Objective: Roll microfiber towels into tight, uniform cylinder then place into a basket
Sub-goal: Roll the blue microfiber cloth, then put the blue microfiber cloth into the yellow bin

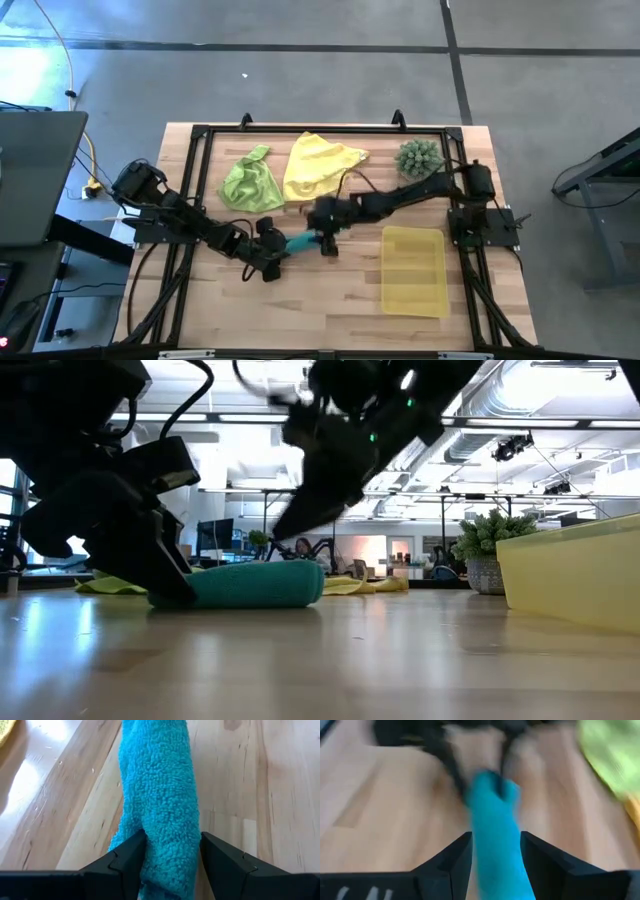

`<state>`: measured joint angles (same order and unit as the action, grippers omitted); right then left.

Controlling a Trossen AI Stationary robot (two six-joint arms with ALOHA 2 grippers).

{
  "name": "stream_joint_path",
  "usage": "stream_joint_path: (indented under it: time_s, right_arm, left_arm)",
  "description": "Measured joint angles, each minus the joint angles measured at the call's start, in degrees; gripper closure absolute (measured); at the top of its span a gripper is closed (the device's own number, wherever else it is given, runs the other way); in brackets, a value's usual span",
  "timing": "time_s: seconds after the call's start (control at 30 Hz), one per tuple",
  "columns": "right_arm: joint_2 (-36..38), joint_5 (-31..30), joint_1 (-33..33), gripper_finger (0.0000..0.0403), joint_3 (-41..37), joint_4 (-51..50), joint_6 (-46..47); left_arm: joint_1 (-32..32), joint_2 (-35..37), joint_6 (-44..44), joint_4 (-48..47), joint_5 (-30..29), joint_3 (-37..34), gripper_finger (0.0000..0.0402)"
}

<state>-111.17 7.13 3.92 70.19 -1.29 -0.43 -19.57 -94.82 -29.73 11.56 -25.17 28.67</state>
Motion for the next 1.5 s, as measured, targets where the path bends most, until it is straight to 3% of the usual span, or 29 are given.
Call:
stream_joint_path:
  time_s: [0.23,0.33,0.53,0.77,0.93,1.23,1.5]
  right_arm:
    - [-5.6,-14.9,7.7,0.024,0.1,12.5,-12.5]
    - [-7.5,-20.7,8.3,0.0229,0.1,13.6,-13.0]
    - [-10.1,-16.0,7.0,0.0201,0.1,13.3,-7.2]
    - [-12.7,-15.4,5.7,0.0211,0.4,12.5,-5.5]
    - [-13.1,-15.4,5.1,0.0251,0.6,11.2,-1.7]
    - [-13.0,-15.5,4.9,0.0388,0.7,6.1,4.2]
    - [-6.9,-14.9,4.9,0.0393,0.1,-3.8,4.6]
  left_arm:
    - [0.0,0.0,-0.2,0.5,0.0,-0.1,0.0225]
    - [0.0,0.0,-0.3,0.5,0.0,-0.1,0.0225]
    - [0.0,0.0,-0.3,0.5,0.0,-0.1,0.0225]
    - [0.0,0.0,-0.3,0.8,0.0,-0.2,0.0225]
    - [0.0,1.4,-0.3,0.1,0.9,-0.3,0.0225]
    - [-0.1,7.9,-2.8,-4.8,6.3,-0.5,0.0225]
    - [-1.0,10.2,-9.5,-13.1,8.9,-0.4,0.0225]
